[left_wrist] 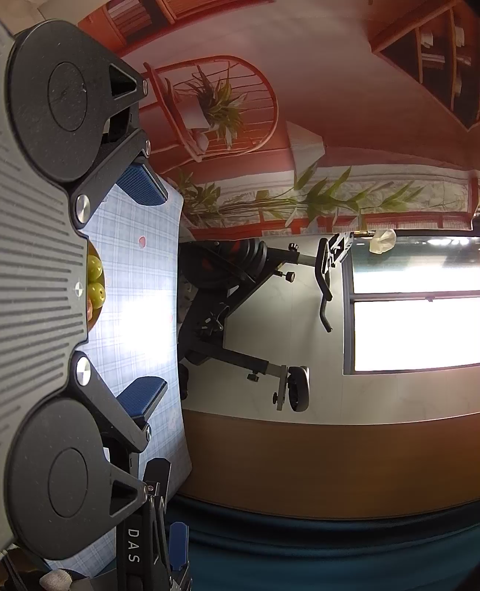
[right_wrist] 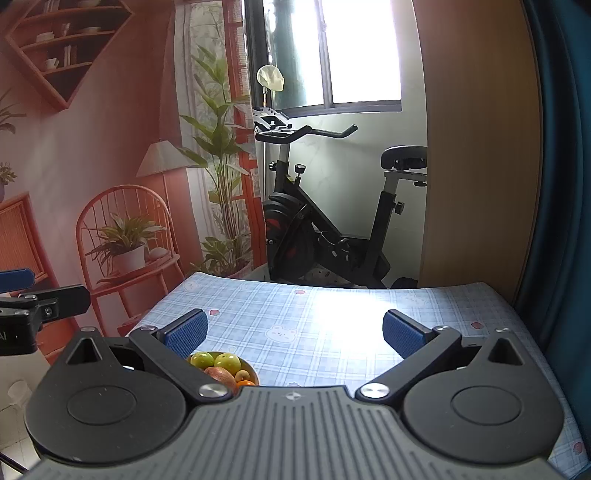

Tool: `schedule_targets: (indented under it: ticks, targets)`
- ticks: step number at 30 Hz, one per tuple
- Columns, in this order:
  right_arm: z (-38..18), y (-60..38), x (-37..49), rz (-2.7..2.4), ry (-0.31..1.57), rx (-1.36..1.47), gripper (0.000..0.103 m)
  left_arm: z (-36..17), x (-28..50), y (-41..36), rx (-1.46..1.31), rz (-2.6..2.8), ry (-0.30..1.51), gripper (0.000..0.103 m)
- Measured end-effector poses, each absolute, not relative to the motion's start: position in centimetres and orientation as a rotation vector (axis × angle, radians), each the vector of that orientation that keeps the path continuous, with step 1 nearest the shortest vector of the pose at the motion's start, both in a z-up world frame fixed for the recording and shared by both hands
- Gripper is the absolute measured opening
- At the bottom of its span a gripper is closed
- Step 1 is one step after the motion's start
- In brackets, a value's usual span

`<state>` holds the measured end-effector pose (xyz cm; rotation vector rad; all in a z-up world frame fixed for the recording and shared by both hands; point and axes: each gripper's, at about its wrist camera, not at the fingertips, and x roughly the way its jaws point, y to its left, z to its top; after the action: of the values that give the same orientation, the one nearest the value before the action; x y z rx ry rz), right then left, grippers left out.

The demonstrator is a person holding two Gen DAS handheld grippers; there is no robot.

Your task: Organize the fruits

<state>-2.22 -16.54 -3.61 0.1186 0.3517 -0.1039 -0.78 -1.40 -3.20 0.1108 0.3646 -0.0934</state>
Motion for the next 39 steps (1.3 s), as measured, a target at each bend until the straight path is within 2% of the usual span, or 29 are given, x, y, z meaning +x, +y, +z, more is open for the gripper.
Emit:
schedule_targets:
  ticks: [39]
  targets:
    - [-3.5, -17.1, -2.3, -0.098, 0.346, 0.128, 0.103, -2.8, -1.3, -1.0, 0.093, -0.107, 0.359, 0.1]
